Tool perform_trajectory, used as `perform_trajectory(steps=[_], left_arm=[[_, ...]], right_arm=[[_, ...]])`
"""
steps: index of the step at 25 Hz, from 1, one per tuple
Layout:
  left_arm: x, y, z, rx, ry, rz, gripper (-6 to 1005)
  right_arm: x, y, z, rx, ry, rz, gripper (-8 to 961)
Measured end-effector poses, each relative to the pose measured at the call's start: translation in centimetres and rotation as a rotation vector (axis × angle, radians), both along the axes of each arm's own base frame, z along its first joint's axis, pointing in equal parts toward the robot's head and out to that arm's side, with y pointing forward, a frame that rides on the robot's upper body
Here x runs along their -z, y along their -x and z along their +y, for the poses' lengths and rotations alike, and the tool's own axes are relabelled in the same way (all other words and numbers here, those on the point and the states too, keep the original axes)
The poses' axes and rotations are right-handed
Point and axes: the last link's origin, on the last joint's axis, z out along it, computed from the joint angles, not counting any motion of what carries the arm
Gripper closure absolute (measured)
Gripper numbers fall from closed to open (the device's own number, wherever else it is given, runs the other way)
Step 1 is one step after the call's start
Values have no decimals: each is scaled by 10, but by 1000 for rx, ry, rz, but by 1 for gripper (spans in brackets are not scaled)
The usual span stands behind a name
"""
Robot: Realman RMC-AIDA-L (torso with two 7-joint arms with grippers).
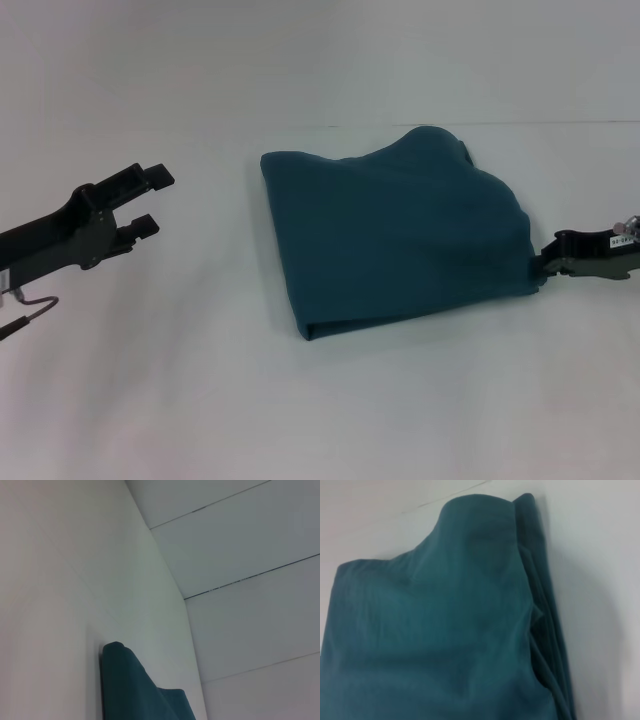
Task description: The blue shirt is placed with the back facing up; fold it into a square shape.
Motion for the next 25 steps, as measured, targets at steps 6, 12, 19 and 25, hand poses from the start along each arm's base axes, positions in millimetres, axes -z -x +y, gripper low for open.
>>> perform_trajectory(steps=[6, 12, 19, 25], left_arm=[[1, 1, -2, -5, 1, -2, 51], [3, -1, -5, 14, 28, 1, 51], [26, -19, -12, 60, 199, -10, 50], [77, -46, -9, 52, 358, 38, 50]], right_arm=[[-14, -10, 4, 60, -64, -17, 835], [-69, -44, 4, 171, -213, -24, 742], [-100, -37, -18, 86, -223, 241, 493], [-118, -26, -21, 49, -228, 345, 298]])
